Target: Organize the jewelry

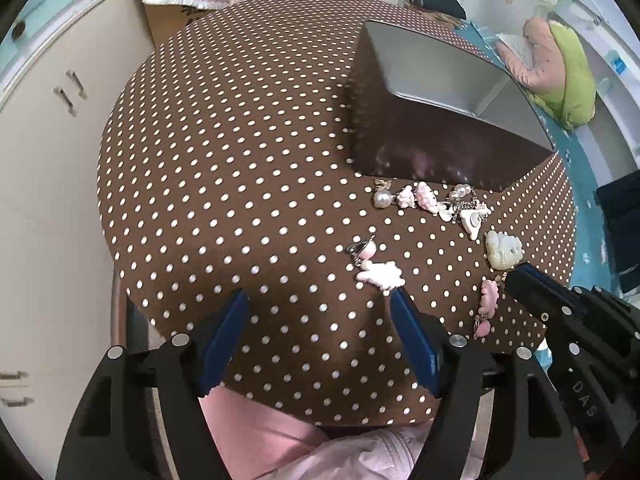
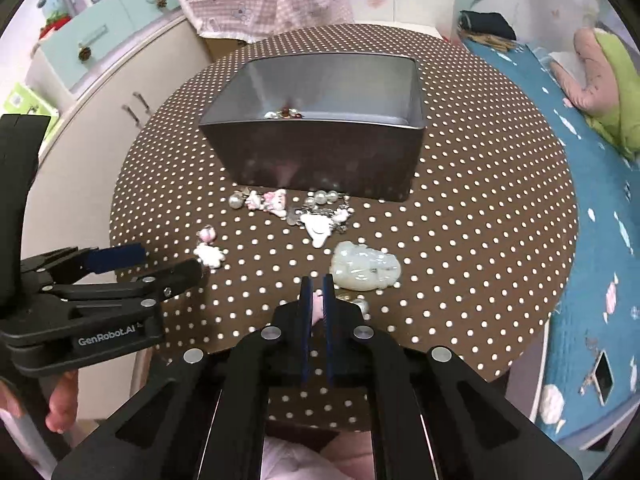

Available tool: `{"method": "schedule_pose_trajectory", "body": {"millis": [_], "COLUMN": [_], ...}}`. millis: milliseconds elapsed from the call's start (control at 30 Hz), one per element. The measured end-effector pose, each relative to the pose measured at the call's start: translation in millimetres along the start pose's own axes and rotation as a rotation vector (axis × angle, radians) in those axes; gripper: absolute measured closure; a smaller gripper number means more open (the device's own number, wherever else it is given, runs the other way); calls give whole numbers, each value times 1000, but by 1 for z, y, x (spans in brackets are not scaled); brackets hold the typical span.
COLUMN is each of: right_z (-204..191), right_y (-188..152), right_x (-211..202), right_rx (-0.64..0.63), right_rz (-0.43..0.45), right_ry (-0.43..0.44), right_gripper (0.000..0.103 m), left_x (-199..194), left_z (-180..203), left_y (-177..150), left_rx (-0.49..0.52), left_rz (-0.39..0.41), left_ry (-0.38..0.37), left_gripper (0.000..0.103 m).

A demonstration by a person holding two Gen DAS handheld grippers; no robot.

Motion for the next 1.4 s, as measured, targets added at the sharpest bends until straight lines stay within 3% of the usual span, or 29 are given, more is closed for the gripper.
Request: {"method": "schedule_pose_trajectory", "body": {"millis": [267,367,800,833,867,900,933,967,1233,1267,1300,1400], "right_z": [7,8,-4,-2,0,-2,-3,-4,-14,-14,-16,-17], "right_y": [-18,-32,-30,-31,-31,-28,-25,-22,-23,-24,-25,-22], "right_x": [-4,0,10,11,9,8,5,0,4,6,10,16], "right_rx": [30,24,44,43,42,42,42,45,22,20,17,1], "right_rz": [-60,-98,-123,-122,-117,-100,-78,-51,-60,-62,-70,-52], "right_ry": [58,53,56,49,46,42,42,41,47,51,61,44], "right_gripper": [94,94,92,87,67,34,26,25,26,32,54,92], "left_x": [4,1,1,0,0,0,-1,-1,-1,-1,-1,-2], "left_z": [7,-9,-21,-19,-18,-14,-14,-14,-14,-15,-15,-15], "left_y": [7,-4,-4,-4,-4,-3,-3,-3,-2,-2,-2,-2], "left_rx": [-16,-35,-48,-47,-45,-45,-44,-42,-42,-42,-41,-33], "left_rz": [-4,-2,-1,-1,-1,-1,-1,-1,-1,-1,0,1], "left_ry": [-5,11,11,11,7,5,1,0,-10,-12,-13,-13], "left_gripper": [32,32,32,32,32,32,32,32,32,32,32,32]}}
Point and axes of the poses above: each gripper's, at about its wrist camera, not at the fingertips, and x roughly the way its jaws point, z to its right, y to its top, the point moved 9 cm from there along x, roughly the way its jaws point, and after that the axes turned 9 degrees about x, right-handed, at the moved point
